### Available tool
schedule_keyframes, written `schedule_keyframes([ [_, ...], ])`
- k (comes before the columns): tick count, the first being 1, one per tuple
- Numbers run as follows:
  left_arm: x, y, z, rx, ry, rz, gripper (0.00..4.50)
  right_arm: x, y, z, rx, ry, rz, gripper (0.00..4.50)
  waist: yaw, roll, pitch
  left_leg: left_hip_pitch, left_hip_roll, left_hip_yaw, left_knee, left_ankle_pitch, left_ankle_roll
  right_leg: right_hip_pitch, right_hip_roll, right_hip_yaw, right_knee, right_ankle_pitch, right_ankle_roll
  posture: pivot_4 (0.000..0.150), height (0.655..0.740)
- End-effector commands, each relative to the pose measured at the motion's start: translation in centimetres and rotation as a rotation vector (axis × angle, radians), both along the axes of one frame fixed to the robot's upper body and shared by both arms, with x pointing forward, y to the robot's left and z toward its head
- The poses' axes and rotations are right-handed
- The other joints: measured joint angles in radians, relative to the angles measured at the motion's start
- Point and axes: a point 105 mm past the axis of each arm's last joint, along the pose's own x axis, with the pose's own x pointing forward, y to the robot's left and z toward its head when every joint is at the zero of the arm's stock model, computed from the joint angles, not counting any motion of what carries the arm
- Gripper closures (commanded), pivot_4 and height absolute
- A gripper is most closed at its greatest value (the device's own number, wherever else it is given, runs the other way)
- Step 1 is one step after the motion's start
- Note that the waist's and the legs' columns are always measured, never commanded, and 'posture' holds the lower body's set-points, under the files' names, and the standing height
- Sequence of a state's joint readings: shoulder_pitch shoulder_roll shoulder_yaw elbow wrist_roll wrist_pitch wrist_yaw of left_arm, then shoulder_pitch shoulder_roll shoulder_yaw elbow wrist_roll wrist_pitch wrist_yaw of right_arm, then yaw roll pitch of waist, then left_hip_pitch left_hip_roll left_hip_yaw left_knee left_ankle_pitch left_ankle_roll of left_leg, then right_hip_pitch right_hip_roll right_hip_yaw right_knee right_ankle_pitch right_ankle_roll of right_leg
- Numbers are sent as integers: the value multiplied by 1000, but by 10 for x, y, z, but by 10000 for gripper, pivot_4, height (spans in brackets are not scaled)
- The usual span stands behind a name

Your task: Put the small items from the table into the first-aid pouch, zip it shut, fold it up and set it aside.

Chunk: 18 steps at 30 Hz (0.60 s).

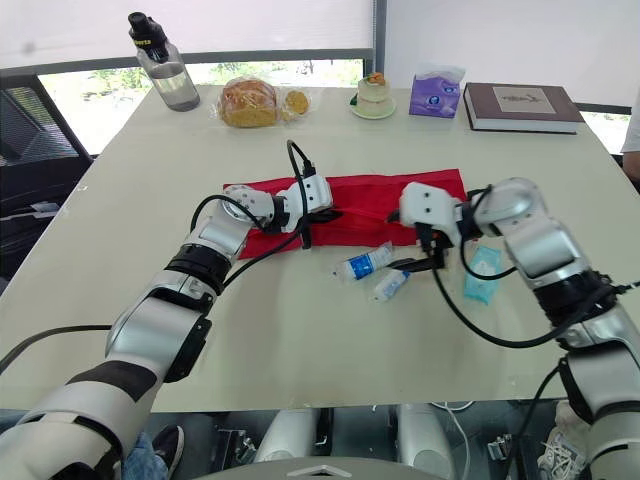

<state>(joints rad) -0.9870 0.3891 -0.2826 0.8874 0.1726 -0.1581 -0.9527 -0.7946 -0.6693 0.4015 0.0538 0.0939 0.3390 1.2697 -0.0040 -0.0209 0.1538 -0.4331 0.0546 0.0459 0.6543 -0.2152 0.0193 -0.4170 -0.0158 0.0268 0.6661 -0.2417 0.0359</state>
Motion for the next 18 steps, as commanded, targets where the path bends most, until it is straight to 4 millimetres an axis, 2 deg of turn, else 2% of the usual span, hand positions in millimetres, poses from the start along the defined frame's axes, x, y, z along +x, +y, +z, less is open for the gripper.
schedule_keyframes([
  [1, 2, -4, 16, -43, -45, -19, 43552, 8, 5, -3, -94, -38, 10, 0, 0, 0, 0, 0, 0, 1, 0, 0, 0, 0, 0, 0, 0, 0, 0, 1500, 7400],
  [9, 3, -8, 18, -46, -58, -24, 43552, 25, 11, -37, -293, -6, 6, 0, -7, 0, 0, 1, 0, 0, 0, 0, 0, 0, 0, 0, 2, 0, 0, 1500, 7400],
  [13, 2, -7, 18, -46, -60, -23, 45000, 26, 20, -35, -246, 30, 8, 9898, -5, 0, 0, 1, 0, 0, 1, 0, 0, 0, 0, 0, 3, 0, 0, 1500, 7400],
  [15, 2, -7, 17, -45, -60, -20, 45000, 24, 22, -35, -235, 50, 14, 17847, -6, 0, 0, 1, 0, 0, 1, 0, 0, 0, 0, 0, 4, 0, 0, 1500, 7400],
  [16, 2, -7, 17, -46, -60, -19, 45000, 23, 21, -36, -240, 59, 11, 23813, -6, 0, 0, 1, 0, 0, 1, 0, 0, 0, 0, 0, 4, 0, 0, 1500, 7400],
  [18, 2, -7, 17, -49, -61, -18, 45000, 21, 18, -38, -243, 72, 7, 32541, -5, 0, 0, 1, 0, 0, 1, 0, 0, 0, 0, 0, 4, 0, 0, 1500, 7400],
])
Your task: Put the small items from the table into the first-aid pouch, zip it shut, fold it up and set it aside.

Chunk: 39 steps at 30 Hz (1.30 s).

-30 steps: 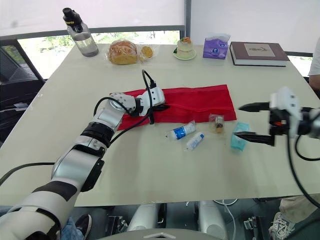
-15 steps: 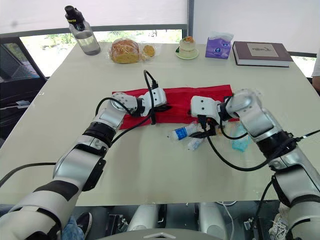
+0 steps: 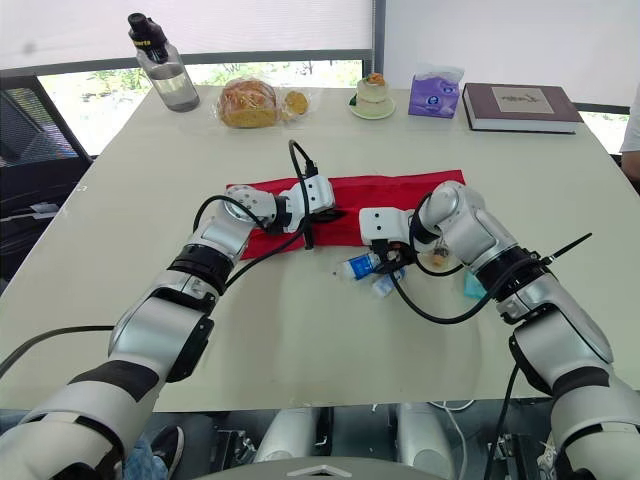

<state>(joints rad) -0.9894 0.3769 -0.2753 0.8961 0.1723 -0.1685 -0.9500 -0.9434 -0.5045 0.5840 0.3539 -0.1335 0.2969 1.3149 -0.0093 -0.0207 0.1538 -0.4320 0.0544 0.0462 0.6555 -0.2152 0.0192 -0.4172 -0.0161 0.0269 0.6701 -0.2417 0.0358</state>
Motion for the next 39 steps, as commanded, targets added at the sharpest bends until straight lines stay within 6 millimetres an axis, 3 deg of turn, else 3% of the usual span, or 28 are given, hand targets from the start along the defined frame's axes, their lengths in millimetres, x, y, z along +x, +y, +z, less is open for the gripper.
schedule_keyframes([
  [1, 2, -4, 16, -37, -57, -10, 45000, -2, -5, 3, 10, 11, -17, 39468, 0, 0, 0, 0, 0, 0, 0, 0, 0, 0, 0, 0, 0, 0, 0, 1500, 7400],
  [3, 2, -5, 16, -38, -57, -11, 45000, -1, -6, 5, 34, 17, -42, 44664, -1, 0, 0, 0, 0, 0, 0, 0, 0, 0, 0, 0, 0, 0, 0, 1500, 7400],
  [6, 2, -6, 15, -40, -57, -13, 45000, 3, -5, 13, 98, -16, -81, 44664, 0, 0, 0, 0, 0, 0, 0, 0, 0, 0, 0, 0, 1, 0, 0, 1500, 7400],
  [10, 2, -5, 15, -47, -58, -7, 45000, 17, -15, 28, 231, -93, -287, 44664, 0, 0, 0, 0, 0, 0, 0, 0, 0, -1, 0, 0, 2, 0, 0, 1500, 7400],
  [16, 1, -9, 17, -74, -63, -12, 45000, 16, -52, 23, 143, -137, -519, 44664, 0, 0, 0, 0, 0, 0, 0, 0, 0, -1, 0, 0, 2, 0, 0, 1500, 7400],
  [19, -1, -13, 17, -79, -61, -22, 45000, 17, -60, 26, 130, -157, -649, 44664, -3, 0, 0, 0, 0, 0, 0, 0, 0, -1, 0, 0, 3, 0, 0, 1500, 7400],
  [23, -5, -28, 14, -104, -42, -32, 45000, 16, -51, 31, 143, -190, -726, 44664, -4, 0, 0, 0, 0, 0, 0, 0, 0, -3, 0, 1, 6, 0, 0, 1500, 7400],
  [33, -19, -67, 12, -163, -12, -33, 45000, 17, -37, 20, 42, -279, -762, 44664, -2, 0, 0, -1, 0, 0, 2, 0, 0, -4, 0, 1, 7, 0, 0, 1500, 7400],
  [39, -27, -78, 8, -162, 6, -47, 45000, 31, -22, 32, 162, -252, -886, 44664, -7, 0, 0, 0, 0, 0, 2, 0, 0, -4, 1, 1, 8, 0, 0, 1500, 7400],
])
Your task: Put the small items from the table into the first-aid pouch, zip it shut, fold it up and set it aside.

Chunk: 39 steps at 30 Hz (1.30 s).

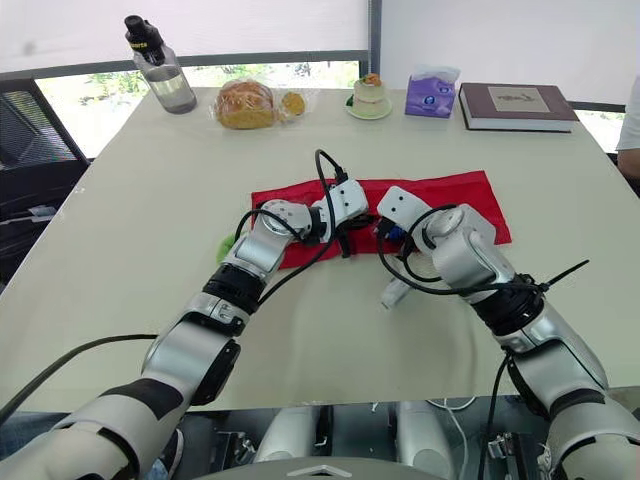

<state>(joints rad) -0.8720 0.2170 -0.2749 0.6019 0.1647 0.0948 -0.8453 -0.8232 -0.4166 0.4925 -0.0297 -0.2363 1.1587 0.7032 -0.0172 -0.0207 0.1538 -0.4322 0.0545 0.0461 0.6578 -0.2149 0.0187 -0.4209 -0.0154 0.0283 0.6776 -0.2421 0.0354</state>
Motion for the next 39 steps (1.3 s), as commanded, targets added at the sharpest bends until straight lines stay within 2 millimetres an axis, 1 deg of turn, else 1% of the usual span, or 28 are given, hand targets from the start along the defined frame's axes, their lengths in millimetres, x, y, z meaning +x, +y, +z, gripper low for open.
schedule_keyframes([
  [1, -9, -18, 10, -19, -35, -56, 45000, 9, 10, 24, 111, -54, -64, 44664, 1, 0, 0, 0, 0, 0, 0, 0, 0, 0, 0, 0, 0, 0, 0, 1500, 7400],
  [6, -11, -21, 4, -22, -16, -52, 45000, 3, 32, 29, 247, -18, -53, 44664, 3, 0, 0, -1, 0, 0, 0, 0, 0, 0, 0, 0, 0, 0, 0, 1500, 7400],
  [8, -10, -21, 3, -25, -10, -46, 45000, 0, 37, 29, 271, -7, -38, 44664, 3, 0, 0, -1, 0, 0, 0, 0, 0, 0, 0, 0, 0, 0, 0, 1500, 7400],
  [10, -9, -20, 3, -30, -7, -38, 45000, -1, 37, 27, 275, -3, -28, 34982, 3, 0, 0, -1, 0, 0, 0, 0, 0, 0, 0, 0, 0, 0, 0, 1500, 7400],
  [11, -8, -20, 4, -34, -6, -35, 45000, -2, 37, 27, 280, -2, -25, 32419, 3, 0, 0, -1, 0, 0, 0, 0, 0, 0, 0, 0, 0, 0, 0, 1500, 7400],
  [16, -6, -17, 6, -51, 3, -19, 45000, -5, 32, 30, 319, 5, -21, 9524, 2, 0, 0, -1, 0, 0, 0, 0, 0, 0, 0, 0, 0, 0, 0, 1500, 7400],
  [17, -5, -17, 6, -55, 6, -16, 45000, -6, 31, 31, 321, 4, -21, 6255, 2, 0, 0, -1, 0, 0, 0, 0, 0, 0, 0, 0, 0, 0, 0, 1500, 7400],
  [23, -4, -12, 4, -83, 43, -5, 45000, -15, 19, 41, 347, 6, 11, 6255, 3, 0, 0, -1, 0, 0, 0, 0, 0, 0, 0, 0, 0, 0, 0, 1500, 7400],
  [27, -4, -11, 5, -132, 81, 2, 45000, -23, 4, 49, 362, 5, 21, 6255, 5, 0, 0, -1, 0, 0, 0, 0, 0, 0, 0, 0, -1, 0, 0, 1500, 7400],
  [32, -2, -10, 4, -133, 88, 6, 45000, -29, -26, 49, 343, -7, 15, 6255, 4, 0, 0, -1, 0, 0, 0, 0, 0, 0, -1, 0, -2, 0, 0, 1500, 7400],
  [33, -2, -10, 4, -133, 89, 7, 45000, -30, -31, 49, 340, -16, 17, 8554, 4, 0, 0, -1, 0, 0, 0, 0, 0, 0, -1, 0, -2, 0, 0, 1500, 7400],
  [35, -1, -10, 5, -135, 89, 8, 45000, -28, -42, 46, 308, -43, 13, 14605, 3, 0, 0, -1, 0, 0, -1, 0, 0, 0, -1, 0, -2, 0, 0, 1500, 7400],
  [36, -1, -9, 5, -135, 88, 7, 45000, -28, -47, 44, 285, -52, 18, 19756, 3, 0, 0, -1, 0, 0, -1, 0, 0, 0, 0, 0, -2, 0, 0, 1500, 7400],
  [37, -1, -9, 5, -133, 86, 6, 45000, -28, -50, 41, 271, -52, 18, 23948, 3, 0, 0, -1, 0, 0, -1, 0, 0, 0, 0, 0, -2, 0, 0, 1500, 7400],
  [39, -1, -9, 5, -132, 86, 3, 45000, -29, -53, 34, 246, -42, 26, 34108, 2, 0, 0, -1, 0, 0, -1, 0, 0, 0, 0, 0, -2, 0, 0, 1500, 7400],
])
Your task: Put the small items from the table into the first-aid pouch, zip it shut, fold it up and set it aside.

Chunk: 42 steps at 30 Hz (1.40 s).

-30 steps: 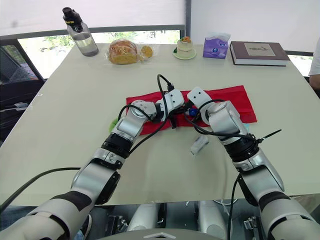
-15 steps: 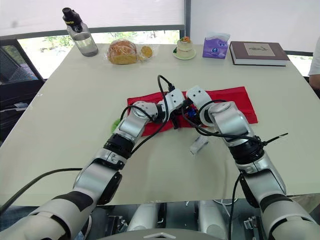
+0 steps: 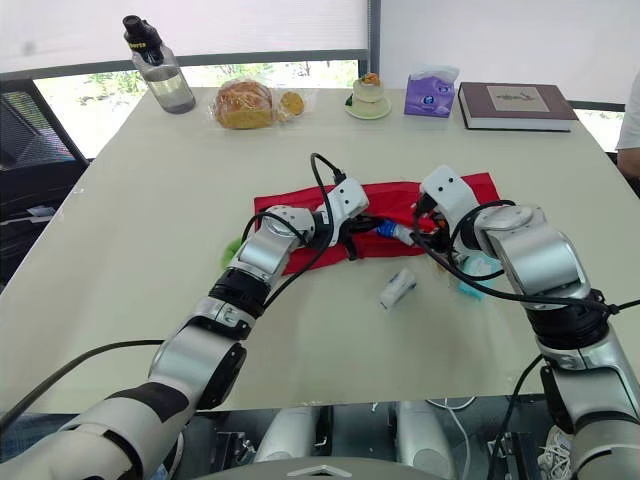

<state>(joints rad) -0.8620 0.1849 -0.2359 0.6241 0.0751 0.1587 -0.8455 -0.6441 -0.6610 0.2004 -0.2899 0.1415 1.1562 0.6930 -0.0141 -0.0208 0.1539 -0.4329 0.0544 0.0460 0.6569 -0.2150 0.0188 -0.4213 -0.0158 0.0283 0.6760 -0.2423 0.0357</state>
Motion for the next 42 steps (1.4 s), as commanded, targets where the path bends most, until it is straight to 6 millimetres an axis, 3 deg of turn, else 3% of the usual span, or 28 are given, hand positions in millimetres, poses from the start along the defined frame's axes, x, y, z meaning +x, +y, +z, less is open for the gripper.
schedule_keyframes([
  [1, 0, -5, 10, -13, -29, -28, 45000, -1, 0, 0, -55, -47, 51, 39711, -1, 0, 0, 0, 0, 0, 0, 0, 0, 0, 0, 0, 0, 0, 0, 1500, 7400],
  [2, 0, -5, 10, -9, -30, -31, 45000, -1, 0, -5, -75, -48, 60, 44156, -1, 0, 0, 0, 0, 0, 0, 0, 0, 0, 0, 0, 0, 0, 0, 1500, 7400],
  [3, 0, -5, 10, -7, -30, -33, 45000, 0, 0, -9, -89, -52, 65, 44741, -1, 0, 0, 0, 0, 0, 0, 0, 0, 0, 0, 0, 0, 0, 0, 1500, 7400],
  [8, -1, -4, 10, -5, -31, -38, 45000, 5, 7, -22, -139, -58, 97, 44741, -1, 0, 0, 0, 0, 1, 0, 0, 0, 0, 0, 1, 0, 0, 0, 1500, 7400],
  [15, -2, -6, 11, -2, -32, -51, 45000, 11, 25, -25, -113, -67, 144, 44741, 0, 0, 0, 0, 0, 0, 0, 0, 0, 0, 0, 1, -1, 0, 0, 1500, 7400],
  [18, -2, -6, 11, 1, -33, -50, 45000, 11, 40, -23, -63, -65, 172, 44741, -3, 0, 0, 0, 0, 1, 0, 0, 0, 0, 0, 1, -1, 0, 0, 1500, 7400],
  [42, -6, -12, 8, -1, -29, -68, 45000, 39, 85, -12, 37, -178, 205, 44741, -1, 0, 0, 0, 0, 1, -2, 0, 0, 0, 0, 0, -2, 0, 0, 1500, 7400],
])
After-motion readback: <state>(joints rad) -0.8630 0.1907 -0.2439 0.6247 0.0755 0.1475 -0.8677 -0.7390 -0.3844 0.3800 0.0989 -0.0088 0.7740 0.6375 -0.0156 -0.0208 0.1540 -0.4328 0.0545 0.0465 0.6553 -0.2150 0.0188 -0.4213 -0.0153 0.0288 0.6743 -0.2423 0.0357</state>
